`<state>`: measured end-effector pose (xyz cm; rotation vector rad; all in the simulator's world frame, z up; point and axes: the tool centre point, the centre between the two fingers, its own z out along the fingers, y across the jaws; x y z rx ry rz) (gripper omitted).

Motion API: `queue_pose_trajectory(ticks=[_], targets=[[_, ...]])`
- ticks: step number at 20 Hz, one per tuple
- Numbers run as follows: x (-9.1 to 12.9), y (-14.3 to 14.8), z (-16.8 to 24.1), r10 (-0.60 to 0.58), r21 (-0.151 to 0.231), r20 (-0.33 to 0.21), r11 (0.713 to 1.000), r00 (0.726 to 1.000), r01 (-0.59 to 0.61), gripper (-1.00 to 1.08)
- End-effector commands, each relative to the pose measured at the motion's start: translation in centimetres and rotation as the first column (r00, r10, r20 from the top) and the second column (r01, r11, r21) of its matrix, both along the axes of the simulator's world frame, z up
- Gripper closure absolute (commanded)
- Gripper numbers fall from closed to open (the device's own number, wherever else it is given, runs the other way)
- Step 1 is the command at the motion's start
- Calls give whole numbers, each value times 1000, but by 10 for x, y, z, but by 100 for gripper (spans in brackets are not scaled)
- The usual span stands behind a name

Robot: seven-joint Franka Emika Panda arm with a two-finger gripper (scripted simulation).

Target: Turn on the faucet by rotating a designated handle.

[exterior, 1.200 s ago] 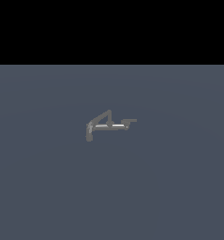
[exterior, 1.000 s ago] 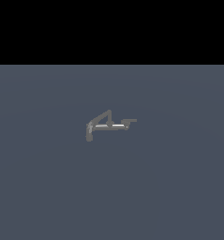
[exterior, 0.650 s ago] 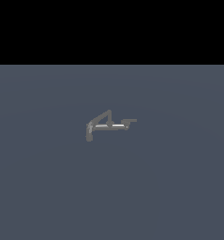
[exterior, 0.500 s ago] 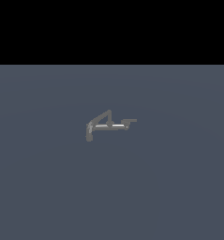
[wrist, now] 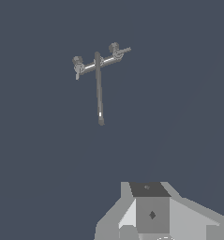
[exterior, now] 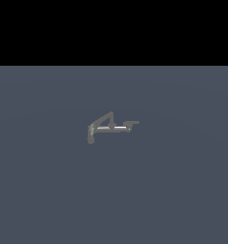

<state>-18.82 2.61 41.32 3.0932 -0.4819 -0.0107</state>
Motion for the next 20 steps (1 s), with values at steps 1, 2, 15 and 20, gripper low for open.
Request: queue_pose_trajectory(ticks=[1,2,15,20], targets=[[15,5,-17,-60,1,1,998,998,60,108],[21,6,-24,-84,2,1,996,996,84,108],[102,12,-110,-378,7,2,926,926,378,108],[132,8,-141,-478,8,3,878,878,478,108]])
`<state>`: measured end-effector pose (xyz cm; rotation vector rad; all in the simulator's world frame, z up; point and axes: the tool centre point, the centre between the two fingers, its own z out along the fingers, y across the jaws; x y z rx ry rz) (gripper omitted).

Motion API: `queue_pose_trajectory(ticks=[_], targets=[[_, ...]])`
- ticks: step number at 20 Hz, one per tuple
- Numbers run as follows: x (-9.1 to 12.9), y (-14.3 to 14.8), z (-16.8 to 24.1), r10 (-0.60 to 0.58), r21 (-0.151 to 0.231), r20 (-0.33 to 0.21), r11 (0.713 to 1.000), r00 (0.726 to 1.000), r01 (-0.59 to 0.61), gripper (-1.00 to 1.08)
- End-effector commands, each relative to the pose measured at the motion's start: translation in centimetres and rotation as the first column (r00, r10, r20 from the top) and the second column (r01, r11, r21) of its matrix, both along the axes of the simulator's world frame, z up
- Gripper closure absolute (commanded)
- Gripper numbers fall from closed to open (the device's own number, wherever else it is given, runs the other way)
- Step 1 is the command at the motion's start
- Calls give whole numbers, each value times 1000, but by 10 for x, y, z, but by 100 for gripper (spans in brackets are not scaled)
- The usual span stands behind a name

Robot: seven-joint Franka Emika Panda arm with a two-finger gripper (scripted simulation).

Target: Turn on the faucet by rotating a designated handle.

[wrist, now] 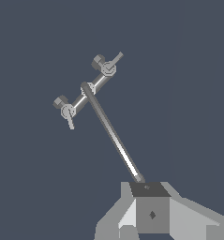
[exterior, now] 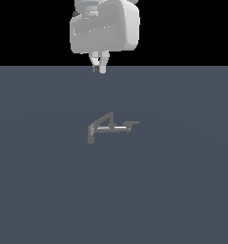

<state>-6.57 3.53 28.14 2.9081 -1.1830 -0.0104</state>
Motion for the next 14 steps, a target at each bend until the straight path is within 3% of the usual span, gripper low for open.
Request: queue_pose_trajectory(ticks=[1,8,14], targets=[[15,-3,-16,-57,1,1,998,998,57,108],[56,-16,-60,-211,0,2,977,977,211,108],[90,-33,-99,-345,-2,4,939,939,345,108]])
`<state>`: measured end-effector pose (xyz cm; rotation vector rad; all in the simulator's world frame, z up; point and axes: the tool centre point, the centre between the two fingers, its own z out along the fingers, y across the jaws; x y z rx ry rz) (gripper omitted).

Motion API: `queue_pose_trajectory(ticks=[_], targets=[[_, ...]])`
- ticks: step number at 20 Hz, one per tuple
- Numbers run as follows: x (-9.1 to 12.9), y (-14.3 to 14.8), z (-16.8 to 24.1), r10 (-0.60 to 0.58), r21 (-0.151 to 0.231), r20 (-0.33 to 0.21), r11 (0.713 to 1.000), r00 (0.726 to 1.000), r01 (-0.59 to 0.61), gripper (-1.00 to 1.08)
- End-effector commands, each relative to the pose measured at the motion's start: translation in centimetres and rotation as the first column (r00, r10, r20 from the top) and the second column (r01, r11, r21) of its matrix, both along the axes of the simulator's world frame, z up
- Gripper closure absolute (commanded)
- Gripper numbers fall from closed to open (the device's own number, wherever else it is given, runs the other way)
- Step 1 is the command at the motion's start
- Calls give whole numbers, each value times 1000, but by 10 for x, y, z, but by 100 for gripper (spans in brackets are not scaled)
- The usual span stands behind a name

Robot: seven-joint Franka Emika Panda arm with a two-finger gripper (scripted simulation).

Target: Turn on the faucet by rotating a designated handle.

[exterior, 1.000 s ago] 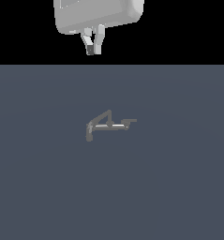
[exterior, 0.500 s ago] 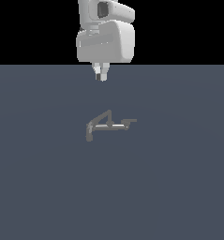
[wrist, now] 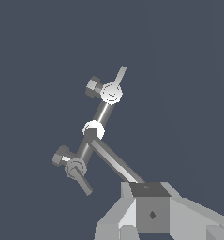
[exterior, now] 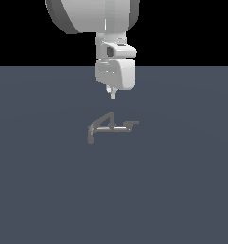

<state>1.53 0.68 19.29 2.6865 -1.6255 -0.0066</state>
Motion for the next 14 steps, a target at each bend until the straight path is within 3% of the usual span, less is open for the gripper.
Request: queue_pose_trajectory(ticks=[1,7,14], targets=[[14,-9,-17,-60,-2,1,998,998,60,108],[47,-33,-57,-206,-4,2,979,979,206,108],[78,-65,-99,-355,-5,4,935,935,355,108]])
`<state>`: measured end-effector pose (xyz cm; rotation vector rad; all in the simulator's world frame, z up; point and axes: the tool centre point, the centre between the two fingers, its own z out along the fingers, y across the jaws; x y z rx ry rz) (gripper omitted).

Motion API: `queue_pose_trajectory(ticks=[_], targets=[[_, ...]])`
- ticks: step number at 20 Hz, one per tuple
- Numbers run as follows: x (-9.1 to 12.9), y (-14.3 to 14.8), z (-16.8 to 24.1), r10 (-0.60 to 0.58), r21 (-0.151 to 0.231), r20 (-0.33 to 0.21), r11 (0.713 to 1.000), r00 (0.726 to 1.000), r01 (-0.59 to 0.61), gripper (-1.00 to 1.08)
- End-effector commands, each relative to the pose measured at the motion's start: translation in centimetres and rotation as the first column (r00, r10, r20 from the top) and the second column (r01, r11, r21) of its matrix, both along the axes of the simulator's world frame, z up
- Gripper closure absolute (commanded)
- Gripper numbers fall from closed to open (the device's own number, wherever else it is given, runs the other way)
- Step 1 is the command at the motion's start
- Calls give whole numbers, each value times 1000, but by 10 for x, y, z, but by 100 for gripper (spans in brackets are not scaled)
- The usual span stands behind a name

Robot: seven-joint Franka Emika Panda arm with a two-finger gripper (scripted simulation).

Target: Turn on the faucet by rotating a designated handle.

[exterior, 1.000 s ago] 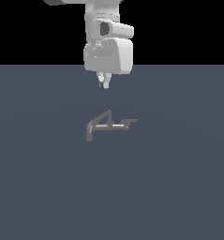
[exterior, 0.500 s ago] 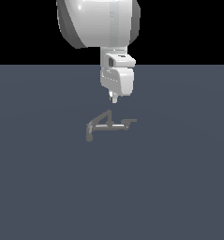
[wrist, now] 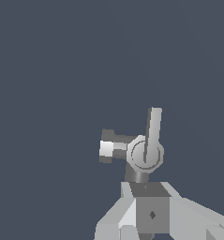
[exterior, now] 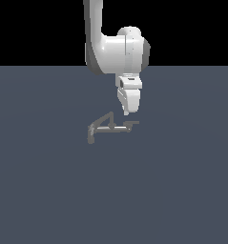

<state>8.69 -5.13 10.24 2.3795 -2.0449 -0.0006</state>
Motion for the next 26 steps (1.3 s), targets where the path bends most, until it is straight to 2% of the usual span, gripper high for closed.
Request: queue_pose_trajectory(ticks=[1,13,23,26], targets=[[9,-10,-13,-49,-1,2,999,999,49,108],[29,-38,-43,-167,2,3,986,986,167,108],[29,-37,-42,-165,3,3,986,986,165,108],[21,-43,-42,-165,3,3,986,986,165,108]])
